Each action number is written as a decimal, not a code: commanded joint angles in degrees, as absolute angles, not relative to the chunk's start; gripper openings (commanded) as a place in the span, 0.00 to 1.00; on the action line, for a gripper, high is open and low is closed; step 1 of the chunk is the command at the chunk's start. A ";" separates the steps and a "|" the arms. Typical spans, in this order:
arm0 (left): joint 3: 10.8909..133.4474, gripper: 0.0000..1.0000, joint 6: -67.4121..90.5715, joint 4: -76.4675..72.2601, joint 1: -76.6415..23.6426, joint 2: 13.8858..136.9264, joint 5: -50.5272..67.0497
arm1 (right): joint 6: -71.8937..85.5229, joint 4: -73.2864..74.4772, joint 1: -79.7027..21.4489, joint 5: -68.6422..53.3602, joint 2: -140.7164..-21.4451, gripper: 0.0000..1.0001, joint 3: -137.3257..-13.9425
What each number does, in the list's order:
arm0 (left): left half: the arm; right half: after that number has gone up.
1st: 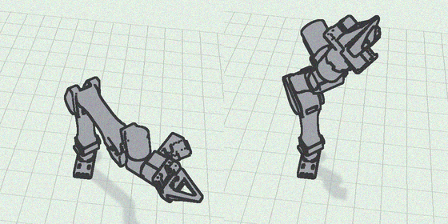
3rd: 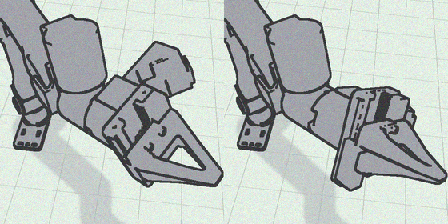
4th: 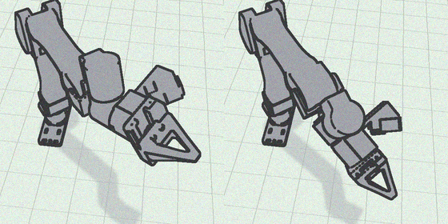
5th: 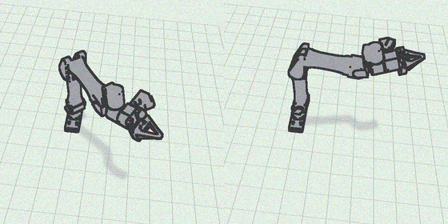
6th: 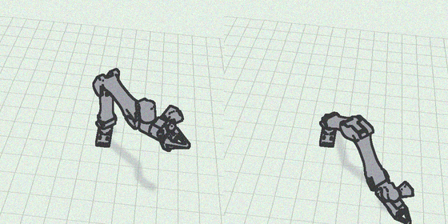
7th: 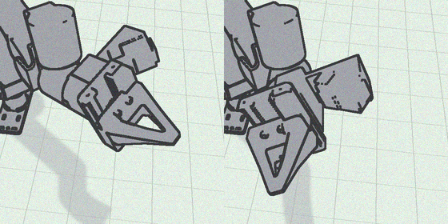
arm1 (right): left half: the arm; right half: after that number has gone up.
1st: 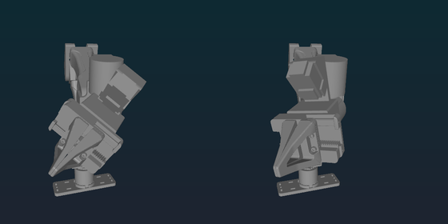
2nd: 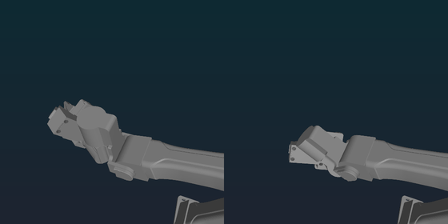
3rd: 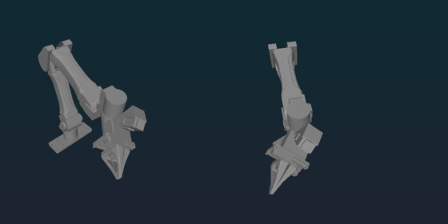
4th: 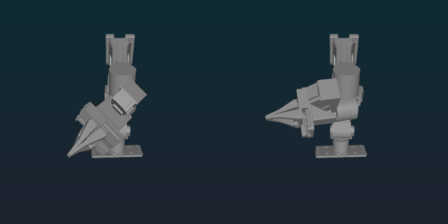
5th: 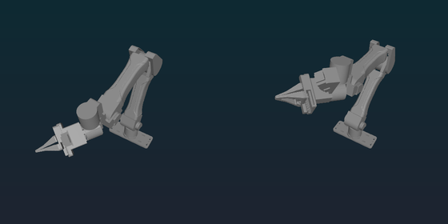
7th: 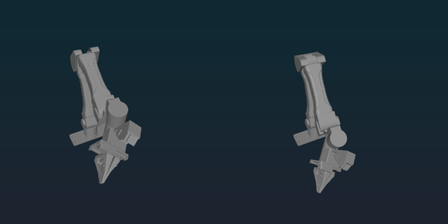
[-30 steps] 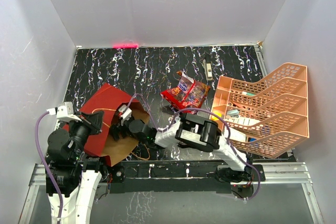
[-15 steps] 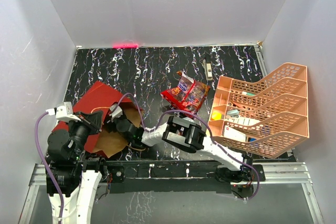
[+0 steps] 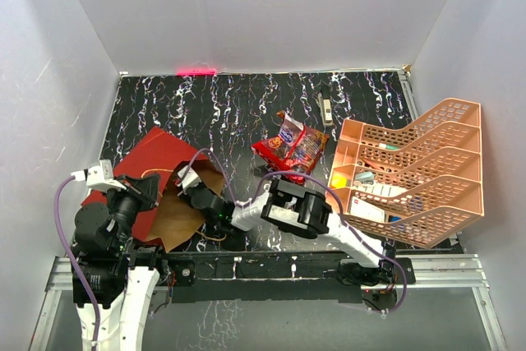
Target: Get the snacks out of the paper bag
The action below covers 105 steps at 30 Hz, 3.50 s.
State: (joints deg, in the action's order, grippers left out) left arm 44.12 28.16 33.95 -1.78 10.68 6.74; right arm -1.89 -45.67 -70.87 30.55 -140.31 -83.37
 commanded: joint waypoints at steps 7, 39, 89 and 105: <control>44.75 0.00 28.13 32.67 -1.01 9.96 7.12 | 7.66 -53.83 -70.86 9.45 -134.18 0.57 -79.24; 44.53 0.00 28.13 32.32 -1.41 9.31 7.47 | 36.62 -39.13 -70.93 14.56 -151.56 0.55 -107.57; 44.01 0.00 28.71 32.31 -0.97 9.22 5.46 | 24.42 -33.56 -69.70 9.06 -84.81 0.07 -47.02; 43.44 0.00 27.91 30.98 -0.83 9.18 7.13 | 39.96 -7.64 -69.29 8.38 -63.39 0.07 -33.11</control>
